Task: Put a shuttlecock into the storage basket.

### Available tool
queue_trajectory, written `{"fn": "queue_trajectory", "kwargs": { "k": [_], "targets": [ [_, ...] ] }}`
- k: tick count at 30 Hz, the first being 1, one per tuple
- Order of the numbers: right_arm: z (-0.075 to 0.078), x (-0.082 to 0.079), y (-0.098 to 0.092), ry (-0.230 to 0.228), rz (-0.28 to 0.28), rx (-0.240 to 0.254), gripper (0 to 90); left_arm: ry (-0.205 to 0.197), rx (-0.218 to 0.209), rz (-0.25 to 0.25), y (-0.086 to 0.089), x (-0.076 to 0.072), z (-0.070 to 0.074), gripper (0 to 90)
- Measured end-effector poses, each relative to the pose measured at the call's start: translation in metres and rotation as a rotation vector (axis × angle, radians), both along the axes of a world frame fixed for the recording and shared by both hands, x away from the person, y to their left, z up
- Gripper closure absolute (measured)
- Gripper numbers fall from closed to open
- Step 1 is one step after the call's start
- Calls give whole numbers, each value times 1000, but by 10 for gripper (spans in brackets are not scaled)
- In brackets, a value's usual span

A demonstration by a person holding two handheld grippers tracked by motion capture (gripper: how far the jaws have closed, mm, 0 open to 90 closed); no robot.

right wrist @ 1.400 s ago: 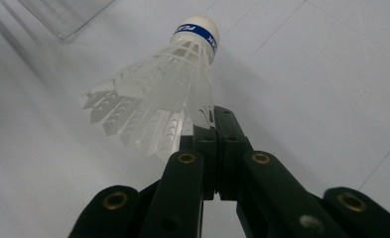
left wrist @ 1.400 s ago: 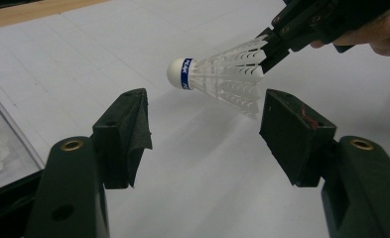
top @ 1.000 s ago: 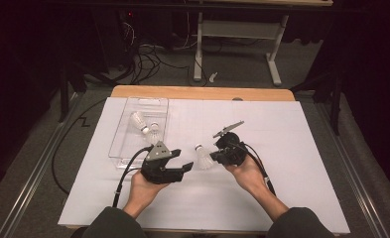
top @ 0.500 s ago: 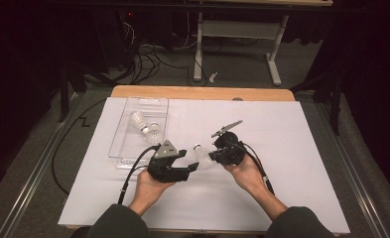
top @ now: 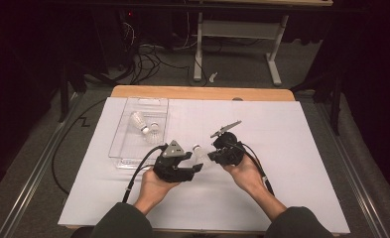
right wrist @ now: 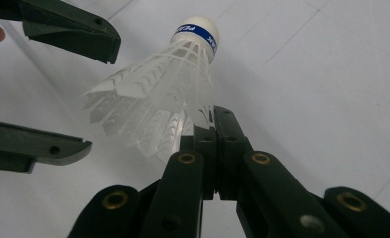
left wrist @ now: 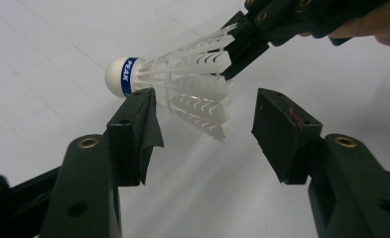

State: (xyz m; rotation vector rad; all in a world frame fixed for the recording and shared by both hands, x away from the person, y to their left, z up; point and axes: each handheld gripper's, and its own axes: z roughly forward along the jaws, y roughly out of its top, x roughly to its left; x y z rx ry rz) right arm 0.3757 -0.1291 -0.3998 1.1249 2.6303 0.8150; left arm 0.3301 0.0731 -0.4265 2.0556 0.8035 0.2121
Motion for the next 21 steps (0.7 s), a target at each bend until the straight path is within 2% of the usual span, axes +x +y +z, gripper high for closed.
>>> {"fn": "queue_trajectory", "kwargs": {
  "k": [5,16,21],
  "targets": [
    [0,0,1,-1,4,4,900,9,27,12,-2,1,0,463],
    [1,-2,1,-3,10,3,900,48,52,33,-3,6,0,539],
    [1,-3,2,3,10,11,900,43,67,36,-6,5,1,567]
  ]
}}
